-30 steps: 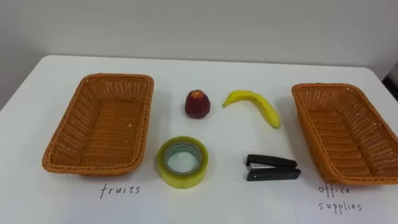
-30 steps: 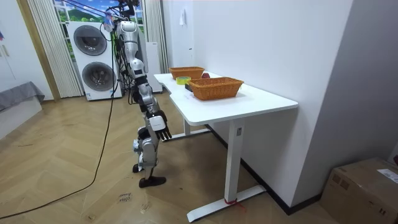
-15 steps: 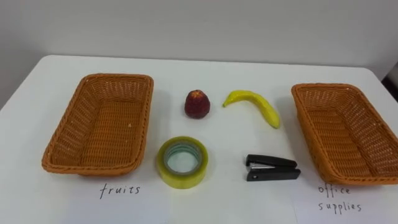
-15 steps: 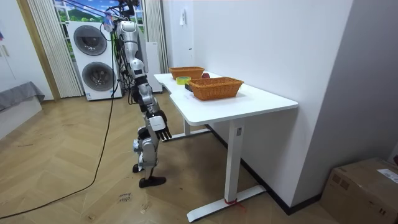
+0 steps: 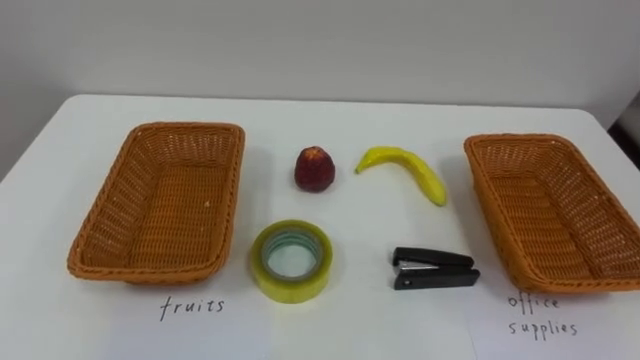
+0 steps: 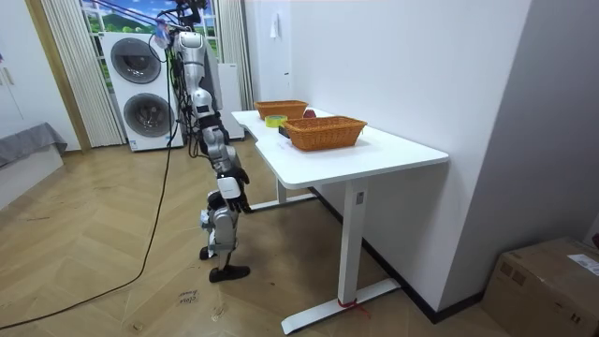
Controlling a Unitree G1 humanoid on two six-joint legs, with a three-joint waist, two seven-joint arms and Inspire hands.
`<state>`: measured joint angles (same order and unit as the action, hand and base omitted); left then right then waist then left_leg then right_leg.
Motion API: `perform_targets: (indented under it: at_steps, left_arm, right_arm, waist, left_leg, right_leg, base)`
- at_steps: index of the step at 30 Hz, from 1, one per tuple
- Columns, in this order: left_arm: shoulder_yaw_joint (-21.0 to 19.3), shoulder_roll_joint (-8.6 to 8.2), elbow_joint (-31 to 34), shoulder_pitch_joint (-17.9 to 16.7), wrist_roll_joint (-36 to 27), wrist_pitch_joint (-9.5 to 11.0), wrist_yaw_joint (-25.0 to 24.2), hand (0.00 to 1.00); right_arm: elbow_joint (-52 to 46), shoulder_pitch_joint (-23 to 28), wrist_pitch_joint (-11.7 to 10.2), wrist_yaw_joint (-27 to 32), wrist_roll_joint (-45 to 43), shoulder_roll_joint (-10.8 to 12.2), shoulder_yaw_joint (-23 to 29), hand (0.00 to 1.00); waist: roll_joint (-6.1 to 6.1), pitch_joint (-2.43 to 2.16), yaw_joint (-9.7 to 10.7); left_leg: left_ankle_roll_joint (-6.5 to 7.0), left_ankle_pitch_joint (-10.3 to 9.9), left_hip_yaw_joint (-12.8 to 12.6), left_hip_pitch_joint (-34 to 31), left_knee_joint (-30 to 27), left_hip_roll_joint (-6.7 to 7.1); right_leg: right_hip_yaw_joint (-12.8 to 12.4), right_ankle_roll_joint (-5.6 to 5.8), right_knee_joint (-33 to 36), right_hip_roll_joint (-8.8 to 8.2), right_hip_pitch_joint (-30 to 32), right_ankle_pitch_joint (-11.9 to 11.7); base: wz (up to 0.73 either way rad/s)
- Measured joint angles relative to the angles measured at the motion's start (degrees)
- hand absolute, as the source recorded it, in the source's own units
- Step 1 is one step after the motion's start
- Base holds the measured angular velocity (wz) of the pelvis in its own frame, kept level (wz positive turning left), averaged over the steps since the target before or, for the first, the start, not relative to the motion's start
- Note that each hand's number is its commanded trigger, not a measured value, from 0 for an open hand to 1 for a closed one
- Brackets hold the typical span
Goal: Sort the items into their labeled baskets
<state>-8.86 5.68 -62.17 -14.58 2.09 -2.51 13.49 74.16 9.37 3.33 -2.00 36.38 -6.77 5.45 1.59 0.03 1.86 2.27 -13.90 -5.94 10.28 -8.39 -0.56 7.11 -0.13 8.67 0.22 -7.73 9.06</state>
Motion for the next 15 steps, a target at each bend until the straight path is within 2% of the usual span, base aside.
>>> perform_targets:
  at_steps: [5, 7, 15]
  left_arm:
    - [-3.56, 0.21, 0.16, -0.34, 0.64, 0.03, -0.1, 0.0]
    - [-5.12, 0.72, 0.26, -0.68, 0.66, 0.03, -0.14, 0.0]
    - [-6.01, 1.99, 0.04, -0.78, 0.65, 0.07, 0.0, 0.0]
  right_arm:
    - [-0.52, 1.0, 0.01, 0.74, 3.28, -0.43, 5.7, 0.0]
    - [-0.76, 0.96, 0.1, 1.92, 4.22, -0.6, 9.67, 0.0]
    - [-7.37, 0.98, -0.14, 8.0, 10.18, -2.28, 17.41, 0.0]
  waist:
    - [0.2, -0.01, 1.08]
    - [0.48, -0.07, 1.36]
    - [1.3, -0.05, 2.82]
  left_leg:
    - [0.01, 0.01, -0.03, -0.04, 0.04, 0.01]
    - [0.01, 0.0, -0.21, -0.1, 0.08, 0.01]
    - [0.03, 0.01, -0.6, 0.15, 0.39, 0.08]
  right_leg:
    - [-0.19, -0.01, -0.01, -0.01, 0.49, 0.03]
    - [-0.48, -0.01, 0.18, 0.01, 0.79, 0.17]
    - [-1.55, 0.01, 0.24, 0.18, 0.91, 0.17]
  base:
    - [0.0]
    - [-0.05]
    - [-0.04]
